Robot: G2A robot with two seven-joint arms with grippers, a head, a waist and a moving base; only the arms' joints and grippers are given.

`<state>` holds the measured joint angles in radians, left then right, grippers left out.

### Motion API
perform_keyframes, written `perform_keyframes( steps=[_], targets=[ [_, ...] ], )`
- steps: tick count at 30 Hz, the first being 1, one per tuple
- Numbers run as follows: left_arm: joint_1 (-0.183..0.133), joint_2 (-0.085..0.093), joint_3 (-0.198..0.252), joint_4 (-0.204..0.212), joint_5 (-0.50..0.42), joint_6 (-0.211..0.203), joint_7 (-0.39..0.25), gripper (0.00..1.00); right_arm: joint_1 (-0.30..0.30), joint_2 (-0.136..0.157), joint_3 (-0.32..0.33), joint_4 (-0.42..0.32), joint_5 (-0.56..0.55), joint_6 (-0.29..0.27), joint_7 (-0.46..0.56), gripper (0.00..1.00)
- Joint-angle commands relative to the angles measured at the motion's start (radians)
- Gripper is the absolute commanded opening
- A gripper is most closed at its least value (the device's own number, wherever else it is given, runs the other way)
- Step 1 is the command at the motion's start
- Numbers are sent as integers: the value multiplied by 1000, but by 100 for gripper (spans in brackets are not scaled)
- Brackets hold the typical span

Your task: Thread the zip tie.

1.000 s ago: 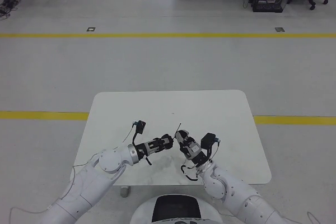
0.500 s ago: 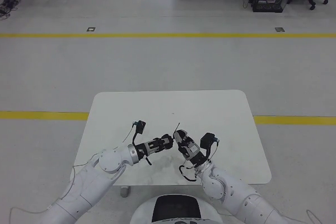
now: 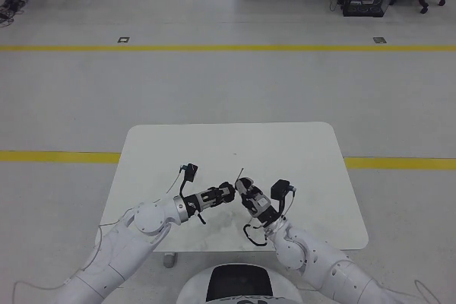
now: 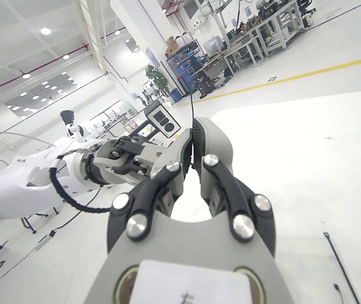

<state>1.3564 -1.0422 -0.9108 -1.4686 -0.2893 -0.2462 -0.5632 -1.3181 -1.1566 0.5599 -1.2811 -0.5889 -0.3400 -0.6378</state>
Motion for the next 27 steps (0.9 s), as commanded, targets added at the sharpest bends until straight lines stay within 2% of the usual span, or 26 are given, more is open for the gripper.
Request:
perform_keyframes(
  steps=[1, 27],
  targets=[
    [0, 0, 0, 0, 0, 0, 0, 0, 4, 1, -6, 4, 9, 0, -6, 0],
    [0, 0, 0, 0, 0, 0, 0, 0, 61, 35, -100, -6, 43, 0, -90, 0]
  ],
)
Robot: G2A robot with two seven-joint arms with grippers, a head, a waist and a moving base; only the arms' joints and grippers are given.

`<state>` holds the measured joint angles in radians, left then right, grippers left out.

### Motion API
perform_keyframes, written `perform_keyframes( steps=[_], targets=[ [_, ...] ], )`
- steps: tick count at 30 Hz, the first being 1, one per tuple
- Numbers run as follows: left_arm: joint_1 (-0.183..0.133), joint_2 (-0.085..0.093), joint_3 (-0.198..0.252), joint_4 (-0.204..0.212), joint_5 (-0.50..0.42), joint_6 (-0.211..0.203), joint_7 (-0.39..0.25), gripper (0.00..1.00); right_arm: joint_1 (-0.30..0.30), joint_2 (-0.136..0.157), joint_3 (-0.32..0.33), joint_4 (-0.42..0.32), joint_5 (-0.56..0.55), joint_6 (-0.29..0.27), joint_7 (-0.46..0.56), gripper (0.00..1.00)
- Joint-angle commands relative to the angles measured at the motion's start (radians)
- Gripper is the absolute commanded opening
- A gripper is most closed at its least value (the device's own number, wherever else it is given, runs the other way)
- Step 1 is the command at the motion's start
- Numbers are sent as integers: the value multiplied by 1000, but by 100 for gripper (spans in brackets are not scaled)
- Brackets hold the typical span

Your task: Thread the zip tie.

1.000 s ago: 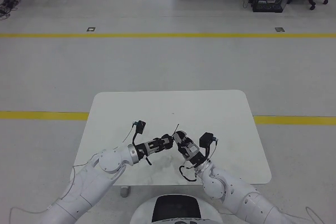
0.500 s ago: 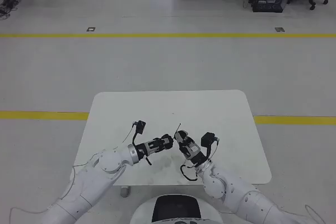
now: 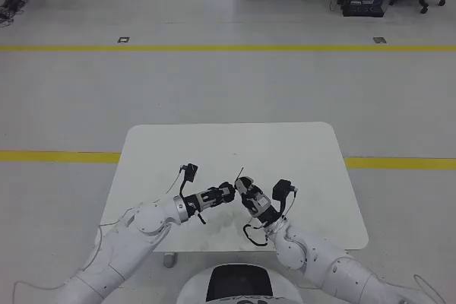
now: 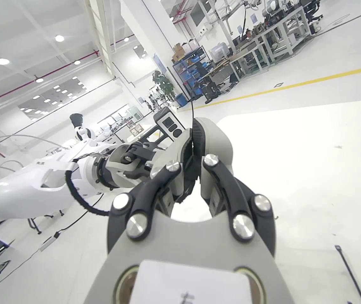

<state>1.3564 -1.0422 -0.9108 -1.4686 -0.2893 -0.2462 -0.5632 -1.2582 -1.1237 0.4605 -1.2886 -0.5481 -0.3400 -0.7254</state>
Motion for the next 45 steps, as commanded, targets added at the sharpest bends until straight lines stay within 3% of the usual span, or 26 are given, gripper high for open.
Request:
perform_keyframes(
  steps=[1, 16, 27, 45],
  targets=[
    [0, 0, 0, 0, 0, 0, 0, 0, 2, 4, -2, 3, 4, 0, -5, 0],
    [-1, 3, 5, -11, 19, 18, -37, 0, 25, 54, -34, -23, 55, 0, 18, 0],
    [3, 4, -5, -15, 26, 22, -9, 0, 26, 82, -52, -44, 38, 0, -31, 0],
    [3, 2, 2, -18, 30, 23, -6, 0, 31, 76, -61, -33, 19, 0, -56, 0]
  ],
)
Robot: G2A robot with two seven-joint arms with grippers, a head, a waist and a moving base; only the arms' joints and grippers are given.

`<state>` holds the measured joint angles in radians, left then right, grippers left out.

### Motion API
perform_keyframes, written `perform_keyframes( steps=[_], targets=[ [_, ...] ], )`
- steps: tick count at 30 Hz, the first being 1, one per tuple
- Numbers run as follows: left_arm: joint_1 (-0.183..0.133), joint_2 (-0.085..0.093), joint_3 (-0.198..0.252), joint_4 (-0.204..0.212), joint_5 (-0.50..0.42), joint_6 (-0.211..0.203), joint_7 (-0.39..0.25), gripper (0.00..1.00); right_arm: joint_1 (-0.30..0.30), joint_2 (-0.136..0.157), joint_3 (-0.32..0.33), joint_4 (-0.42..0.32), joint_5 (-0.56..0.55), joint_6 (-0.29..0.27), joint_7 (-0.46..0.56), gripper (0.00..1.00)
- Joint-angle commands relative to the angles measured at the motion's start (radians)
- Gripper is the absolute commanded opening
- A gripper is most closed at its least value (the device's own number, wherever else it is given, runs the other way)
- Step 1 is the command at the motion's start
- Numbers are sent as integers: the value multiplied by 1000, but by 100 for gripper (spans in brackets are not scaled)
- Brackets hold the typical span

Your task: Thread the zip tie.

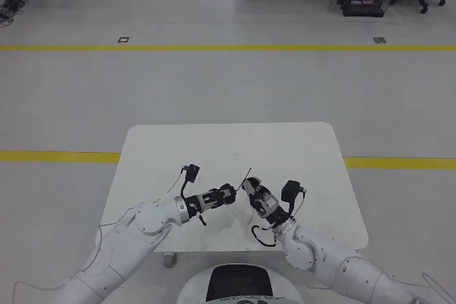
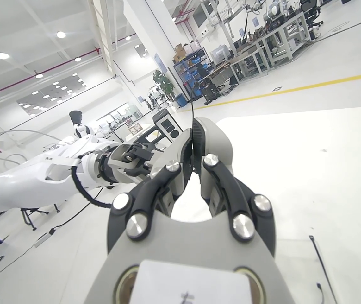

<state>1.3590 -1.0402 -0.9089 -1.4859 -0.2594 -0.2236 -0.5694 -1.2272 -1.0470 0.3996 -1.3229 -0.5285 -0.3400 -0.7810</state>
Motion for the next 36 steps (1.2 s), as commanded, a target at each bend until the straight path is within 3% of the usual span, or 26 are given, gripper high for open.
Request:
perform_keyframes(
  steps=[1, 36],
  targets=[
    [0, 0, 0, 0, 0, 0, 0, 0, 1, -2, -1, 2, -1, 0, 0, 0],
    [2, -2, 4, -1, 0, -3, 0, 0, -12, -24, 25, 24, -12, 0, 18, 0]
  ],
)
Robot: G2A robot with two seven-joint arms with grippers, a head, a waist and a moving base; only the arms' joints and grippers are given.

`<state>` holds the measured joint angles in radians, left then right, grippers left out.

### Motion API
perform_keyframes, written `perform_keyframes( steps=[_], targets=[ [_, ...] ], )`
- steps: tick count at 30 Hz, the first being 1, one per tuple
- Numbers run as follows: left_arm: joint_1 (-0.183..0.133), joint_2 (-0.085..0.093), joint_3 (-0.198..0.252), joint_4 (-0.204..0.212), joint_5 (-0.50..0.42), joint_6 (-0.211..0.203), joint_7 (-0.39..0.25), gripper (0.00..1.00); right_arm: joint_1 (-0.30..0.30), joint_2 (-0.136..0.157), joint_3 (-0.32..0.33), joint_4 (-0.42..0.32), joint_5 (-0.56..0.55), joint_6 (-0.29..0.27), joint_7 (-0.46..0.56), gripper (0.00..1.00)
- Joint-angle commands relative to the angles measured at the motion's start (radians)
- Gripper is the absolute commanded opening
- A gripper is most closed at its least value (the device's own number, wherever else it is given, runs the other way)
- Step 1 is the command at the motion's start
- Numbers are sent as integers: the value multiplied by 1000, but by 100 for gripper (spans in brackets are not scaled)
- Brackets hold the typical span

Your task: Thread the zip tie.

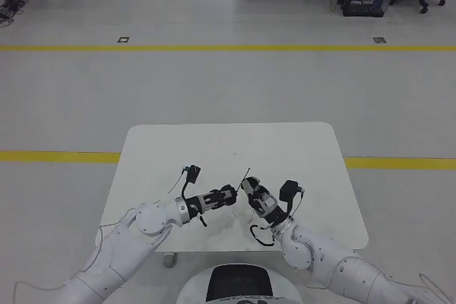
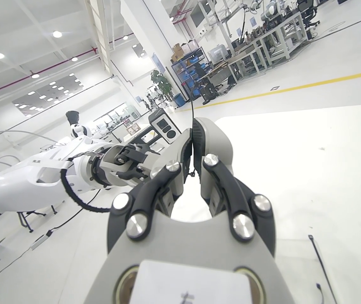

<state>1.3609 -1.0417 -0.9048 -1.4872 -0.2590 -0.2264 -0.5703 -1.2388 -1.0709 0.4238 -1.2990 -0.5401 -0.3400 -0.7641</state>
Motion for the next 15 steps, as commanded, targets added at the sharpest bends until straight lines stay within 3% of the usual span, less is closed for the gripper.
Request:
perform_keyframes(
  steps=[1, 15],
  targets=[
    [0, 0, 0, 0, 0, 0, 1, 0, -1, -1, 1, 0, -1, 0, 3, 0],
    [0, 0, -1, -1, 3, 2, 1, 0, 0, -3, -6, -13, 2, 0, 9, 0]
  ],
)
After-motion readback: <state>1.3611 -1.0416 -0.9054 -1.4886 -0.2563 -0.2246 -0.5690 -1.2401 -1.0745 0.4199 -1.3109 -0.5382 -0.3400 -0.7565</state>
